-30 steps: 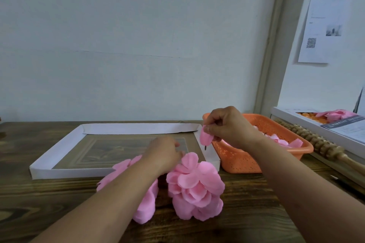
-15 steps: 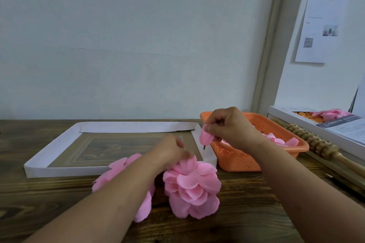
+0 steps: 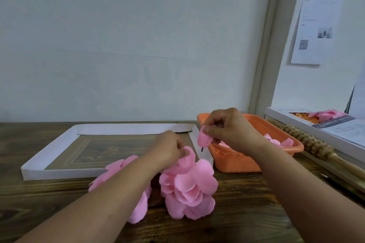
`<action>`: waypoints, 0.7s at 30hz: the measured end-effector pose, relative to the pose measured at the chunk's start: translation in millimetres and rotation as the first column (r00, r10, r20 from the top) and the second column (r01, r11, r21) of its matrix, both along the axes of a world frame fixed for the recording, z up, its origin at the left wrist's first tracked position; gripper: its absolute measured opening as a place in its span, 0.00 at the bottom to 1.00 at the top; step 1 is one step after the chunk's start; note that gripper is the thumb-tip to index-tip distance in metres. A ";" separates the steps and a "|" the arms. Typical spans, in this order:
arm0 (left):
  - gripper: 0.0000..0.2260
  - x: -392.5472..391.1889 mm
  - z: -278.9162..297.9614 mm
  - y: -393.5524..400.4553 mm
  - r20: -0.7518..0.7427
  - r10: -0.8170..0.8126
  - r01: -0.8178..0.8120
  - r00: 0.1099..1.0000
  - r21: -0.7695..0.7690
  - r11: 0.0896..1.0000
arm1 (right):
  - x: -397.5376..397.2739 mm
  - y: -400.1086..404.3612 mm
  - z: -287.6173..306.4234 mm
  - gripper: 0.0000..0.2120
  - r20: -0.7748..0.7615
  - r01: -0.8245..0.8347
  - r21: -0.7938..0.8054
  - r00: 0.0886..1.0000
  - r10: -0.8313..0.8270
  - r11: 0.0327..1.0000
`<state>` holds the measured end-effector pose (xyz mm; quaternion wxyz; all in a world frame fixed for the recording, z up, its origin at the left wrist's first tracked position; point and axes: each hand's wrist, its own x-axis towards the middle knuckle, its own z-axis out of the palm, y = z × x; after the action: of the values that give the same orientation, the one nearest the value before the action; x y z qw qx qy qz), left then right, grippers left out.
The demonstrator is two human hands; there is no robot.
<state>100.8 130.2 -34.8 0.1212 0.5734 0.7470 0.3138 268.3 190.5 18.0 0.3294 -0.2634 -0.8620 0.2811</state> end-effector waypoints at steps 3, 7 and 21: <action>0.15 -0.6 1.0 -4.3 0.163 0.006 -0.014 0.987 0.046 0.999 | 2.8 -0.9 -0.8 0.02 -0.048 -0.017 -0.029 0.999 0.015 0.999; 0.12 -1.8 -2.9 -9.9 0.465 -0.007 -0.023 0.885 0.059 0.998 | 0.3 -1.4 -4.9 0.02 -0.098 -0.051 -0.083 0.994 0.043 0.995; 0.19 -2.9 -0.1 -17.7 0.331 0.031 -0.035 0.943 0.006 0.999 | -2.3 6.0 -12.2 0.03 -0.111 -0.064 -0.089 0.992 0.053 0.994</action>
<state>97.9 112.5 -34.9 0.2363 0.5008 0.7236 0.4120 266.0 196.4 5.8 0.3550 -0.2372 -0.8363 0.3440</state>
